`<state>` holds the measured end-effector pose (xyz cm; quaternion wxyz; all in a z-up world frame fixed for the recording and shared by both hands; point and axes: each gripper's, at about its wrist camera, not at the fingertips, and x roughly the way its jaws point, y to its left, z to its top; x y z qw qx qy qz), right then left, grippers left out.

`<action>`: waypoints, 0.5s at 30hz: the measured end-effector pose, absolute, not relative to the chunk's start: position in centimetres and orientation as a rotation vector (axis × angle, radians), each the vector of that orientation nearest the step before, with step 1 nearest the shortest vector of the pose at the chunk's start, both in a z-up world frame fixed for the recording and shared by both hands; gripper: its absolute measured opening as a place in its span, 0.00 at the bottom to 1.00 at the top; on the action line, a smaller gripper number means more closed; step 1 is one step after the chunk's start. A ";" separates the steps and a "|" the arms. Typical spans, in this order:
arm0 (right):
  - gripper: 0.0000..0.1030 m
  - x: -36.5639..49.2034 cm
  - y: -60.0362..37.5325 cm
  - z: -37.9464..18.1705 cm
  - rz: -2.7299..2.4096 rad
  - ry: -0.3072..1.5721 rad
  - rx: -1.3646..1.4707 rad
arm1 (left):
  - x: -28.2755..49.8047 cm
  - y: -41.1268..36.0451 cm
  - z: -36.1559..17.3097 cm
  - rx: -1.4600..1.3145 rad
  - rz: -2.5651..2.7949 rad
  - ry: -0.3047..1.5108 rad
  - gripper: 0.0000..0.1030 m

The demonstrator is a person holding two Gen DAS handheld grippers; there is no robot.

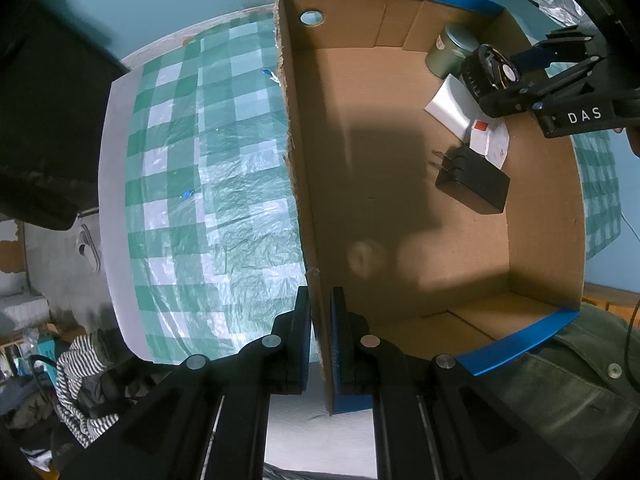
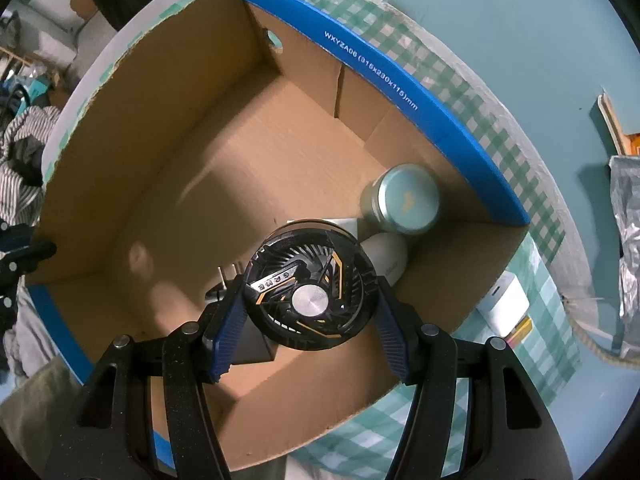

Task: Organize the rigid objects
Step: 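Lift the black fan with the right gripper into the box and release, then move the open right gripper to the white cube charger and grasp it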

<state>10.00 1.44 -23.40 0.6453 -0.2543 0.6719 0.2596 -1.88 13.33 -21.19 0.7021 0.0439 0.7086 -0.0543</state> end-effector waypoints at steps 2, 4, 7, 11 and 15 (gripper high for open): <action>0.60 9.8 1.4 -23.2 0.603 1.524 -0.569 | -1.9 13.3 -21.2 0.098 -0.119 1.577 0.08; 0.62 9.7 1.5 -22.9 0.610 1.512 -0.564 | -1.9 13.3 -21.2 0.098 -0.117 1.578 0.08; 0.63 9.8 1.3 -22.2 0.606 1.496 -0.564 | -1.9 13.3 -21.2 0.099 -0.112 1.579 0.08; 0.64 10.0 1.0 -20.8 0.601 1.479 -0.535 | -1.8 13.3 -21.2 0.100 -0.108 1.579 0.08; 0.64 10.2 0.4 -19.2 0.597 1.456 -0.519 | -1.9 13.3 -21.2 0.100 -0.107 1.578 0.08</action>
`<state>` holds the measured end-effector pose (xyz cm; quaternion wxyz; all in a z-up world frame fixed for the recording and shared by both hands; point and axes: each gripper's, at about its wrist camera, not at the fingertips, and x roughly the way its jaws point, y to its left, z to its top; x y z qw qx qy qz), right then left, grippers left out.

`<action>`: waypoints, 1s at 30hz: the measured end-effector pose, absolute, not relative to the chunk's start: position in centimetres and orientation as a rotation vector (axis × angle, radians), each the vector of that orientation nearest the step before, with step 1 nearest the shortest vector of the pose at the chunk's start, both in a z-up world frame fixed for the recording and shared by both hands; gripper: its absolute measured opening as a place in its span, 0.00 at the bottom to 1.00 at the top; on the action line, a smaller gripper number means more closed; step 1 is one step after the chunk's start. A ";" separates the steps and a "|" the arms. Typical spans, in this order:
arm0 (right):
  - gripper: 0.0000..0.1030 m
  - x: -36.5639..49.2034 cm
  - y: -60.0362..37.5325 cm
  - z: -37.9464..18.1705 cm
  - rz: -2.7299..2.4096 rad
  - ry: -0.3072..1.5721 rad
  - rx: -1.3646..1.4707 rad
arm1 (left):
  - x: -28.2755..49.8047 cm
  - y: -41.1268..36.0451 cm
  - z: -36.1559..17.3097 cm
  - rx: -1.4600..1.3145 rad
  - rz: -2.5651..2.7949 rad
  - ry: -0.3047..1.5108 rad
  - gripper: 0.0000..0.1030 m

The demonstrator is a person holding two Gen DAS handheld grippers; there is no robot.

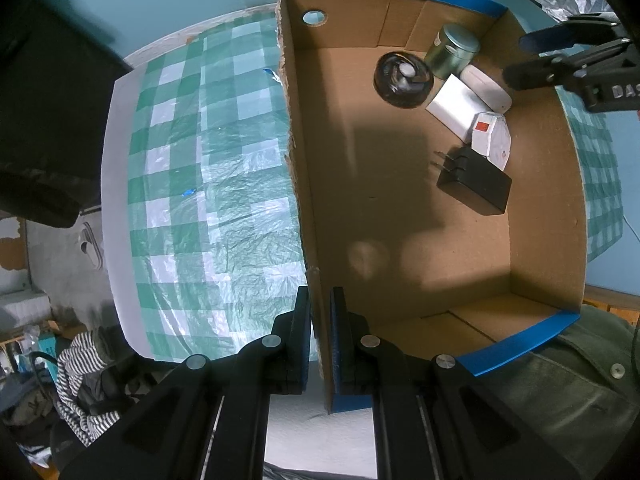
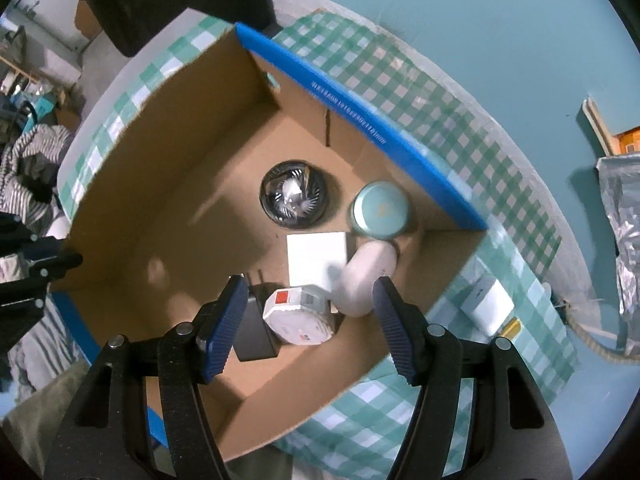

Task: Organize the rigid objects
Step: 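Move the open right gripper to the white cube charger and grasp it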

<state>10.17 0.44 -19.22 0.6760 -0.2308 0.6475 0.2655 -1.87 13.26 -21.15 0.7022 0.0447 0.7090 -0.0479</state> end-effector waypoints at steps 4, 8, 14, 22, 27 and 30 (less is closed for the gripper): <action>0.64 10.2 -0.2 -17.7 0.586 1.435 -0.506 | -1.9 13.3 -21.1 0.101 -0.106 1.577 0.08; 0.64 10.2 -1.1 -16.3 0.574 1.412 -0.496 | -1.9 13.3 -21.0 0.106 -0.105 1.578 0.08; 0.64 10.4 -2.7 -14.9 0.549 1.392 -0.470 | -1.9 13.2 -21.0 0.112 -0.104 1.579 0.08; 0.64 10.8 -5.5 -14.1 0.503 1.386 -0.456 | -1.9 13.0 -21.0 0.123 -0.102 1.581 0.08; 0.64 11.3 -7.3 -14.0 0.470 1.393 -0.445 | -1.9 13.0 -21.1 0.124 -0.101 1.581 0.08; 0.64 11.6 -8.3 -14.2 0.450 1.401 -0.438 | -1.9 13.0 -21.0 0.120 -0.098 1.582 0.08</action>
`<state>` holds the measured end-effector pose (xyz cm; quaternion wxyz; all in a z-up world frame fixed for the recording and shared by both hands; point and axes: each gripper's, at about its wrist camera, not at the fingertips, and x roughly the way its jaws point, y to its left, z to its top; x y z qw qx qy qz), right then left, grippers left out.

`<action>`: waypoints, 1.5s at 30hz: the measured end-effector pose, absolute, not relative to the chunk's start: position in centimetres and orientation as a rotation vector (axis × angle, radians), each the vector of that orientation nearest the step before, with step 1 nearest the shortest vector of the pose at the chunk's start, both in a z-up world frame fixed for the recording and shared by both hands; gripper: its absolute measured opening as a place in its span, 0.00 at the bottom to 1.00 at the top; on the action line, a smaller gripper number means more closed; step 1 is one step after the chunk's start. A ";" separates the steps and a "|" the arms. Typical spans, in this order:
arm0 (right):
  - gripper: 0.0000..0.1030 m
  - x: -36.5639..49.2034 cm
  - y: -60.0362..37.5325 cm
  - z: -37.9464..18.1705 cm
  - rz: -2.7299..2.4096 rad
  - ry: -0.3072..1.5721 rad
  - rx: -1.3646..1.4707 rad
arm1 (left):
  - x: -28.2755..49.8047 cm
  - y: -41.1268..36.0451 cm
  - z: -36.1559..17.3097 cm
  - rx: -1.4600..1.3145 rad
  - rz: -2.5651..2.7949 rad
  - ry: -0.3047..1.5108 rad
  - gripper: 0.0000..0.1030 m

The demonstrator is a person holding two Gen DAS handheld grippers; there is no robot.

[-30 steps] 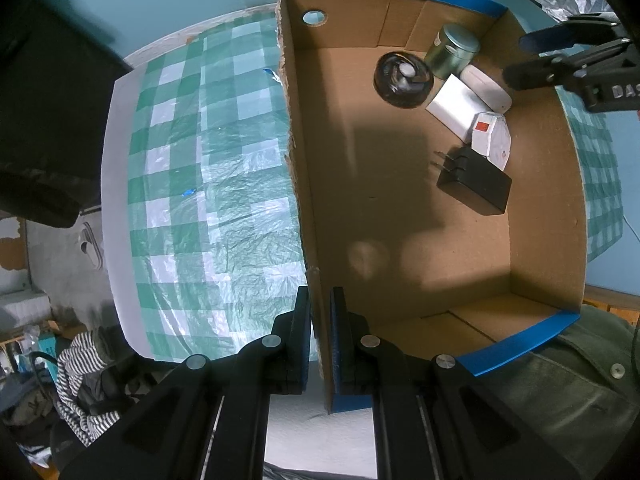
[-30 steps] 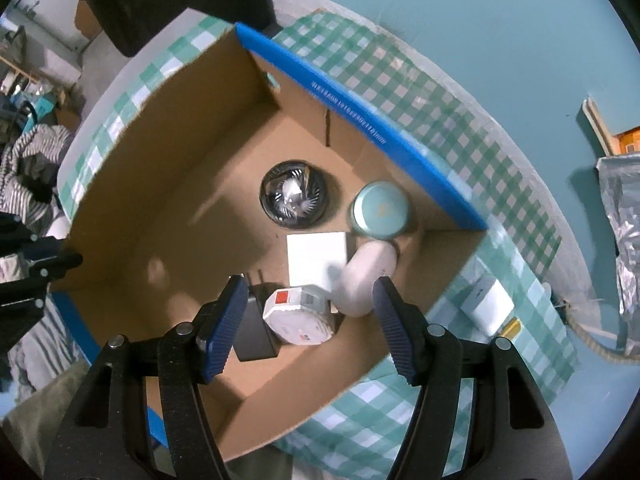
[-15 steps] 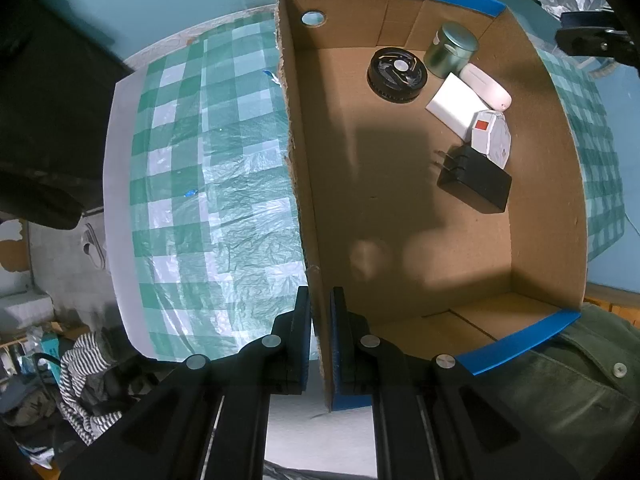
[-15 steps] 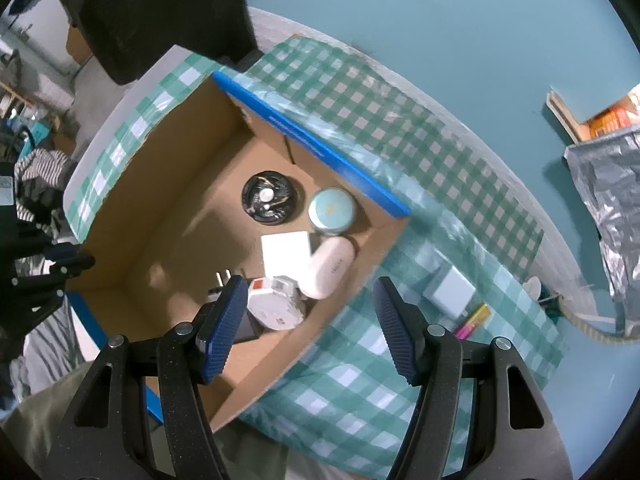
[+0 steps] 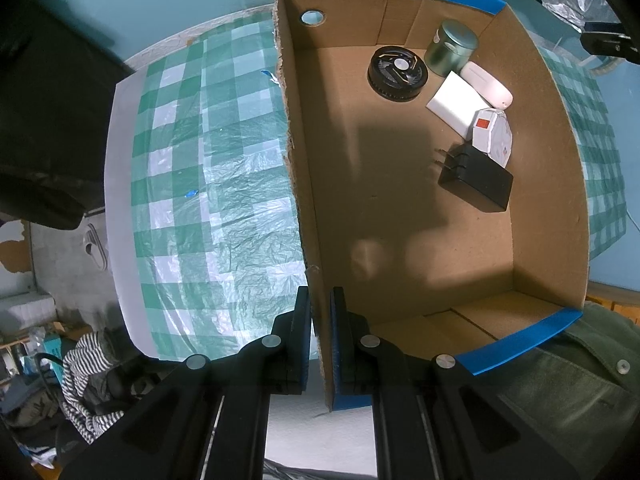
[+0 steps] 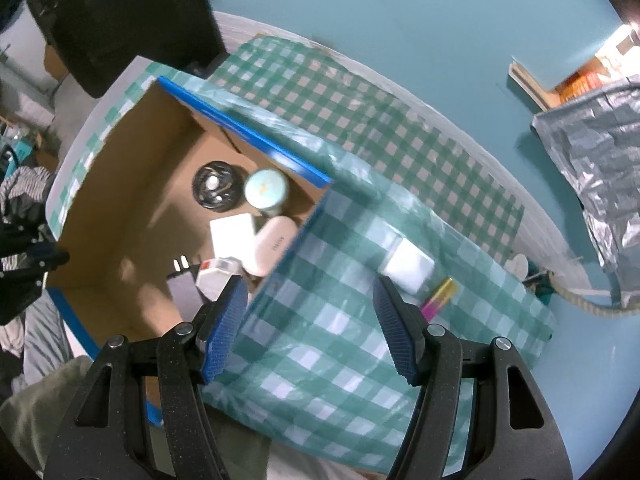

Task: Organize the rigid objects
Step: 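Move the open right gripper to the white cube charger and grasp it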

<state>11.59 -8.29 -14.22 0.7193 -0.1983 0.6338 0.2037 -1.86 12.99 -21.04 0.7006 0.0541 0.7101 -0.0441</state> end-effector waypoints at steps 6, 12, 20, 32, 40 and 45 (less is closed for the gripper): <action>0.64 12.3 -10.4 -15.1 0.410 1.426 -0.431 | -1.9 13.1 -21.0 0.111 -0.092 1.582 0.08; 0.64 13.7 -12.5 -17.3 0.364 1.471 -0.402 | -2.1 13.2 -20.9 0.102 -0.087 1.585 0.08; 0.64 17.6 -16.6 -21.5 0.235 1.563 -0.270 | -2.2 13.1 -20.9 0.098 -0.076 1.589 0.08; 0.64 21.8 -20.4 -27.0 0.108 1.650 -0.014 | -2.1 13.1 -20.9 0.091 -0.057 1.594 0.08; 0.63 21.9 -20.2 -28.8 0.096 1.664 -0.014 | -2.2 13.3 -20.8 0.076 -0.042 1.597 0.08; 0.53 21.9 -19.8 -29.3 0.092 1.669 -0.010 | -2.2 13.3 -20.9 0.075 -0.038 1.601 0.08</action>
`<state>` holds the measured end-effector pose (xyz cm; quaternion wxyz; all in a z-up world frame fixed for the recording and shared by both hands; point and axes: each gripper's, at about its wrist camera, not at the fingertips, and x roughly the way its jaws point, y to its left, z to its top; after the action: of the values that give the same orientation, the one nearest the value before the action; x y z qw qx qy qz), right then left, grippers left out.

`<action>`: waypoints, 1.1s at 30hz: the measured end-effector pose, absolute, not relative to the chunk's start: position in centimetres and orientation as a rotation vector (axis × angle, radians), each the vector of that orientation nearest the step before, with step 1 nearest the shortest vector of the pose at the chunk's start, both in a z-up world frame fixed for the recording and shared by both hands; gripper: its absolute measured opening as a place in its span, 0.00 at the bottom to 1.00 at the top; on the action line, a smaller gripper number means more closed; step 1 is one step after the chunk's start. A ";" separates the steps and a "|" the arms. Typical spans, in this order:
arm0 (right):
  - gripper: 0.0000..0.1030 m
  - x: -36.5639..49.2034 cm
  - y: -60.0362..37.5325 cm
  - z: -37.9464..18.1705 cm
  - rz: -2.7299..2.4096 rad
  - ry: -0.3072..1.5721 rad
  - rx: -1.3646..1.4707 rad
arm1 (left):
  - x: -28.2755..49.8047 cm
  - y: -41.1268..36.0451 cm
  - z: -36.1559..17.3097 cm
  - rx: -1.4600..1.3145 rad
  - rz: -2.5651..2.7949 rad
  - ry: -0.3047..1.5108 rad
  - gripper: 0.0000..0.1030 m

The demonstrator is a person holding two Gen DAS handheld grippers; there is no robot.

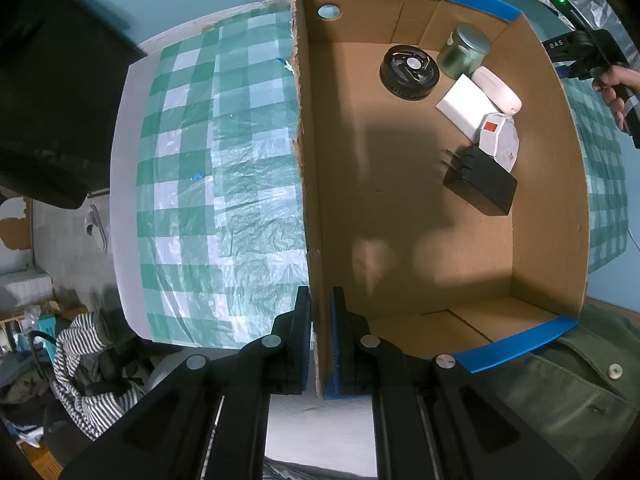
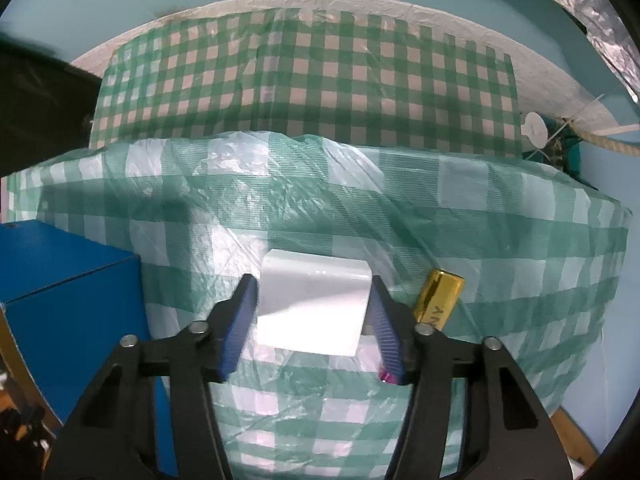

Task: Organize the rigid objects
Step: 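Move the open right gripper to the white cube charger and grasp it, then carry the white cube charger with the right gripper into the box and release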

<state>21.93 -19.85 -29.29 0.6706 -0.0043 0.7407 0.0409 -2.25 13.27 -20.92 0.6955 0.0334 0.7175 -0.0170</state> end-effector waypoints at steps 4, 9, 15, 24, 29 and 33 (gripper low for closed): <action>0.50 21.9 -19.5 -29.8 0.072 1.669 -0.021 | -2.3 13.3 -20.9 0.075 -0.038 1.601 0.08; 0.50 21.7 -19.1 -30.1 0.056 1.666 -0.044 | -2.3 13.3 -21.0 0.076 -0.040 1.600 0.08; 0.48 21.5 -18.9 -29.6 0.069 1.654 -0.063 | -2.3 13.3 -21.0 0.077 -0.044 1.599 0.08; 0.48 20.0 -18.2 -27.2 0.147 1.652 -0.071 | -2.3 13.3 -21.0 0.083 -0.050 1.597 0.08; 0.48 18.8 -17.3 -25.3 0.190 1.635 -0.083 | -2.3 13.3 -21.0 0.087 -0.057 1.593 0.08; 0.48 17.9 -16.3 -23.5 0.239 1.616 -0.104 | -2.3 13.4 -20.9 0.089 -0.062 1.590 0.08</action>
<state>17.86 -16.30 -23.46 0.6835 -0.0462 0.7206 0.1065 -2.32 13.35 -20.89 0.6989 0.0399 0.7136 -0.0279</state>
